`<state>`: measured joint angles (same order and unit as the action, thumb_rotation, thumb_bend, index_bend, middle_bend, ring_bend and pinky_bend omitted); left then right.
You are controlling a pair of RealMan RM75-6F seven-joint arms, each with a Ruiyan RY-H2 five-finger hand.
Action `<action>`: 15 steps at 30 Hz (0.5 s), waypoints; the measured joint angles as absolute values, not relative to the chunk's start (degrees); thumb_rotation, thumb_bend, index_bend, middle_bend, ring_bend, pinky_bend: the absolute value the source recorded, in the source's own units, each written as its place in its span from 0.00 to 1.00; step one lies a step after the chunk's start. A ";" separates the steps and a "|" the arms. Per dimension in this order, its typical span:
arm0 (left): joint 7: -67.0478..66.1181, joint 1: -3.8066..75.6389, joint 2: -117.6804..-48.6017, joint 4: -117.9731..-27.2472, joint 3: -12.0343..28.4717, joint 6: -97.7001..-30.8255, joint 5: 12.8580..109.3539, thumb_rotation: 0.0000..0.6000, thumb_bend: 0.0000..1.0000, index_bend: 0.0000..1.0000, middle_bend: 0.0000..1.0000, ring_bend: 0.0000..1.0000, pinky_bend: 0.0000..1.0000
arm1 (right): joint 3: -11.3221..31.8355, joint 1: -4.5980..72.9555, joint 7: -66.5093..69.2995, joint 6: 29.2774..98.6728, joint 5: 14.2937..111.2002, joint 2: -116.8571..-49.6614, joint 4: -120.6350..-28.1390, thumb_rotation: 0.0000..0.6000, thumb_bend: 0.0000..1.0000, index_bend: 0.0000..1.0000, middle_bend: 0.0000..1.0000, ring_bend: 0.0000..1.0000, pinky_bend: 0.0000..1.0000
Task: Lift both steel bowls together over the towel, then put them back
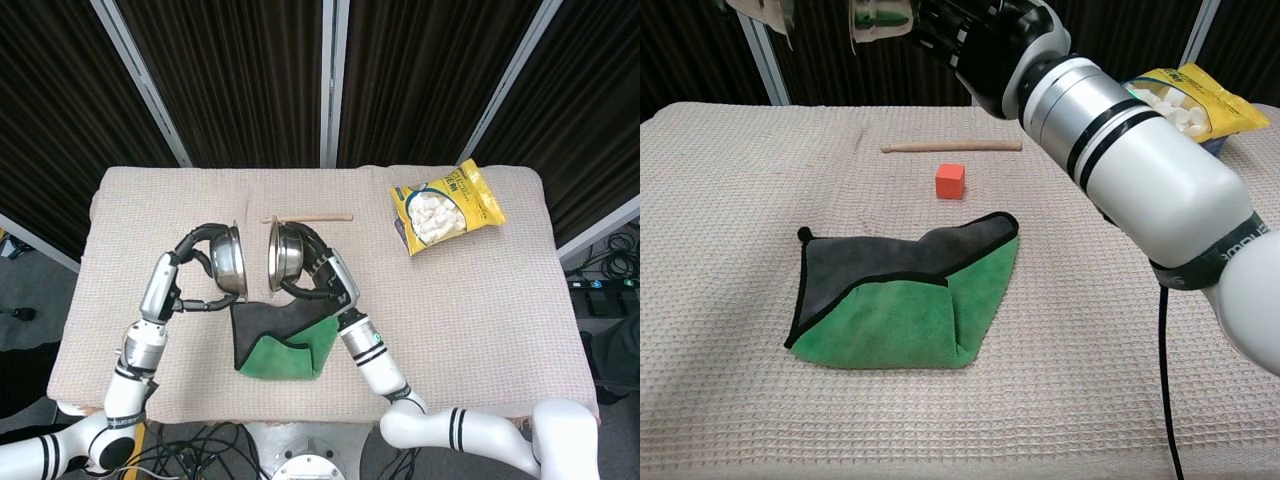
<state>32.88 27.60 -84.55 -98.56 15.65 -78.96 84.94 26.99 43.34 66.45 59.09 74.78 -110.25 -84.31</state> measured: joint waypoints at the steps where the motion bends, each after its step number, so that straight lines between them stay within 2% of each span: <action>1: 33.00 27.83 -84.63 -98.46 15.66 -78.63 84.92 1.00 0.05 0.44 0.44 0.39 0.60 | 27.00 43.60 66.54 58.75 74.82 -110.28 -84.29 1.00 0.20 0.39 0.38 0.36 0.54; 9: 31.64 30.00 -86.78 -97.43 15.88 -77.29 85.31 1.00 0.05 0.44 0.44 0.39 0.59 | 30.27 48.81 67.81 54.63 73.73 -112.60 -83.16 1.00 0.21 0.39 0.38 0.36 0.54; 15: 31.85 29.29 -85.75 -96.85 16.26 -79.09 85.34 1.00 0.05 0.44 0.44 0.39 0.59 | 30.07 47.21 67.40 55.62 72.77 -111.75 -82.78 1.00 0.21 0.39 0.38 0.36 0.54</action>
